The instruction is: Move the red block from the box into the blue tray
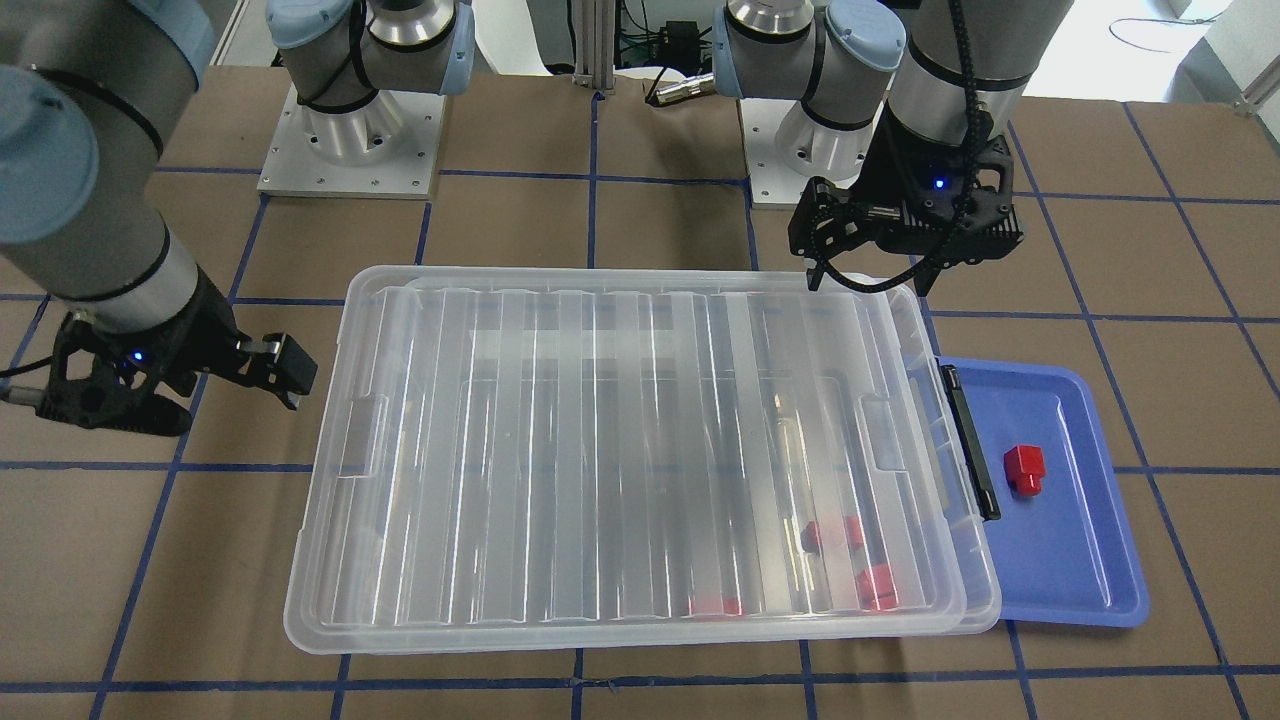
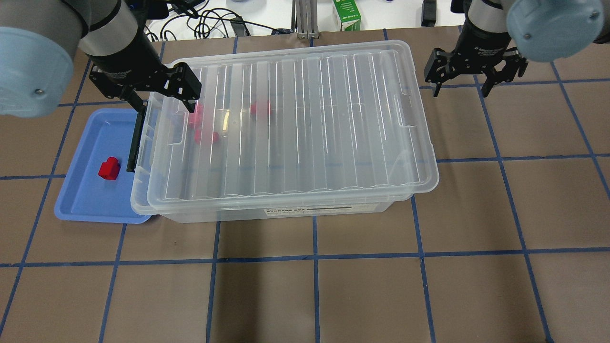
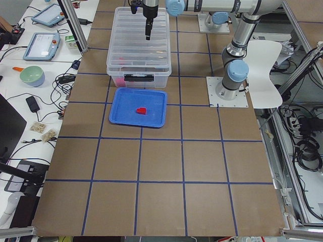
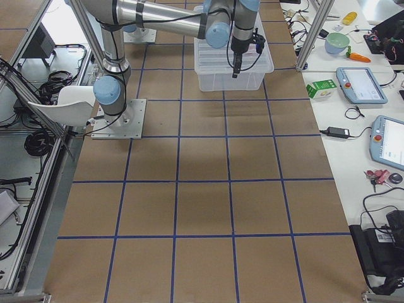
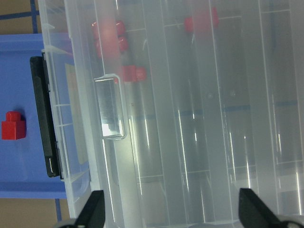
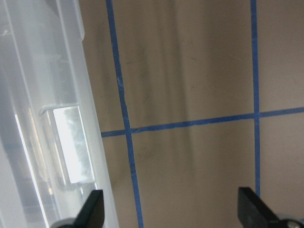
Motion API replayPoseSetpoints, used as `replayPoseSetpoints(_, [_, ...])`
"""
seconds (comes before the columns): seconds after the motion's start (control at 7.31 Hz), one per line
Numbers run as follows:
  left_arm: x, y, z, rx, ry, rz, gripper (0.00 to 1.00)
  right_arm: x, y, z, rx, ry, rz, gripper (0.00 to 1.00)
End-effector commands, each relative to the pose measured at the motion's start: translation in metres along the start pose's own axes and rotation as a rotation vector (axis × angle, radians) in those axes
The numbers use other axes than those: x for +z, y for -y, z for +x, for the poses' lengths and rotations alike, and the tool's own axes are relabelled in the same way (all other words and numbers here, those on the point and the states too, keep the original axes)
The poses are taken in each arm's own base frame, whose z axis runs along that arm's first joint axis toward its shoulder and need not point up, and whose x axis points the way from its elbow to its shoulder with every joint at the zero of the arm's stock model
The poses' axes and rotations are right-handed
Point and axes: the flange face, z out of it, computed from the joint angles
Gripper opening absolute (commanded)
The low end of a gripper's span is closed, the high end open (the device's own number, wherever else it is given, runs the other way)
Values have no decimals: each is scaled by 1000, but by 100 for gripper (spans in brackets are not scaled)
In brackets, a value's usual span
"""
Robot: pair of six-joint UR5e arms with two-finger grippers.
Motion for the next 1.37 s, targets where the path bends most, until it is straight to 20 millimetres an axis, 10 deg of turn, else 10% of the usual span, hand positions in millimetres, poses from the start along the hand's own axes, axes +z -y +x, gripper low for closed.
replayPoseSetpoints(0.0, [-4, 1, -4, -6, 1, -5, 100, -55, -62, -10, -15, 56, 3, 100])
replayPoseSetpoints(0.27, [-3, 2, -4, -8, -2, -5, 100, -27, -84, -44, -88, 32, -68, 100])
replayPoseSetpoints(1.23, [-3, -1, -4, -8, 11, -11, 100, -39, -80, -33, -64, 38, 9, 100])
